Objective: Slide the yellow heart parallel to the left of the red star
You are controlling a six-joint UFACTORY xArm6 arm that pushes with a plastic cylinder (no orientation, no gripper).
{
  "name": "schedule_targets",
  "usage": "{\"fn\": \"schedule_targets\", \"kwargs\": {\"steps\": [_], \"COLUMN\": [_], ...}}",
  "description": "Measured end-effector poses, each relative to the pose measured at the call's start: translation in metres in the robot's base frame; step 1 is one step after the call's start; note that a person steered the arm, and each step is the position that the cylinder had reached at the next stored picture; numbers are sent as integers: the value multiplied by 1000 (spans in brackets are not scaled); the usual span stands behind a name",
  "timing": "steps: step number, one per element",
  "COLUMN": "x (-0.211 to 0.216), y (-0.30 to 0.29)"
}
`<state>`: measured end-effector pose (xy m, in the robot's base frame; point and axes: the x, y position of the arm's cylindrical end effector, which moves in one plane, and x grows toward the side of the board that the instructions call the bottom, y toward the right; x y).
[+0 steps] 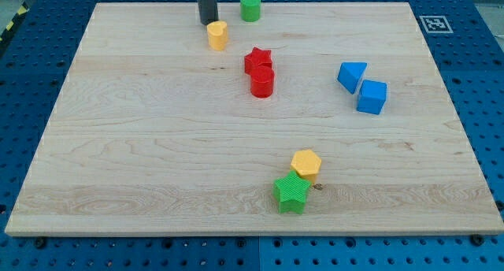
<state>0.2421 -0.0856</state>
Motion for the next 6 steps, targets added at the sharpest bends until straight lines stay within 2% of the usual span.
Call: {"fn": "schedule_targets", "kwargs": {"steps": [2,3,6], "x": [-3,5,56], "y": [31,23,22]}}
